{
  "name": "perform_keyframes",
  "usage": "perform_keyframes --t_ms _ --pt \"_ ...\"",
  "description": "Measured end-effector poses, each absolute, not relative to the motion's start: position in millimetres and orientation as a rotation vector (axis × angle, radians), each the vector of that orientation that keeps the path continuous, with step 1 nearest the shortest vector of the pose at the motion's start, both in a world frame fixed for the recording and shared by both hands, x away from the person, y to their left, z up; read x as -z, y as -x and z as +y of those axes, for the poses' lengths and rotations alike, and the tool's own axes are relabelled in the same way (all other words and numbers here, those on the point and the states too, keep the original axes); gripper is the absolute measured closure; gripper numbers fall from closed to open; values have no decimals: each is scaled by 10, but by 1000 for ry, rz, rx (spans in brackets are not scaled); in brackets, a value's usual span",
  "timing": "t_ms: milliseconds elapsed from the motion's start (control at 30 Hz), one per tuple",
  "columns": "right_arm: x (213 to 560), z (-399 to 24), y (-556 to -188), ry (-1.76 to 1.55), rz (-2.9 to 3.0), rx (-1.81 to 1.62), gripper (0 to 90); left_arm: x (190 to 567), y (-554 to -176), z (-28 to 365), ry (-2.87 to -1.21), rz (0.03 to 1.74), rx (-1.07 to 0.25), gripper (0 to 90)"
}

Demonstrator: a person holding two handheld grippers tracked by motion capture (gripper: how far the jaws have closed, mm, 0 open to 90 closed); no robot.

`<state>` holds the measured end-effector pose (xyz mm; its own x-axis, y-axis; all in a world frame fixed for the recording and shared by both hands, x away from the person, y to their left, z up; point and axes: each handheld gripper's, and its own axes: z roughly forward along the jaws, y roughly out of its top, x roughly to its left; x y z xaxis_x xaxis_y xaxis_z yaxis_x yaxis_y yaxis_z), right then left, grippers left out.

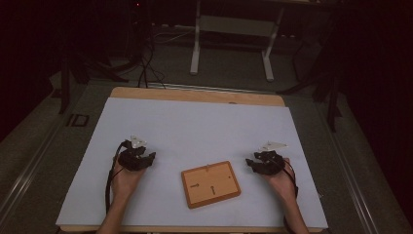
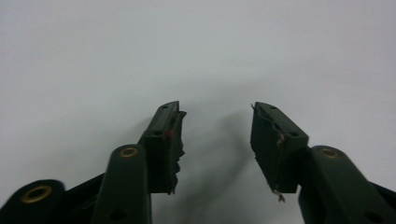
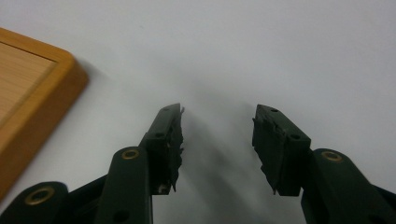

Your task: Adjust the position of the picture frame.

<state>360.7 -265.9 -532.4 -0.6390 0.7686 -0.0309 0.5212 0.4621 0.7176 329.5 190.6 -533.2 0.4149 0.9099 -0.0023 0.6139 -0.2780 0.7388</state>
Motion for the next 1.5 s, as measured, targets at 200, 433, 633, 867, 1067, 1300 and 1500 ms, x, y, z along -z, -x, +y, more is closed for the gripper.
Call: perform_keyframes --t_ms 200,433,633,867,1067,1300,1500 --pt "5265 -2617 -3572 -1040 2383 -1040 538 5267 -3228 1881 -1974 1193 -545 618" --pt "5184 -2531 -3511 -964 2414 -1154 588 5217 -3188 1786 -2014 1133 -513 630" --pt "5144 -2398 -3465 -888 2456 -1219 656 5230 -3188 1751 -2034 1119 -502 624" --pt "5111 -2225 -3390 -755 2553 -1226 835 5234 -3190 1769 -2036 1128 -480 614" --pt "5077 -2115 -3381 -704 2584 -1265 751 5244 -3196 1772 -2038 1136 -477 592" --pt "5065 -1935 -3374 -633 2620 -1287 651 5249 -3193 1756 -2050 1143 -490 588" --pt "5090 -1812 -3380 -598 2645 -1291 629 5260 -3194 1725 -2077 1136 -508 583"
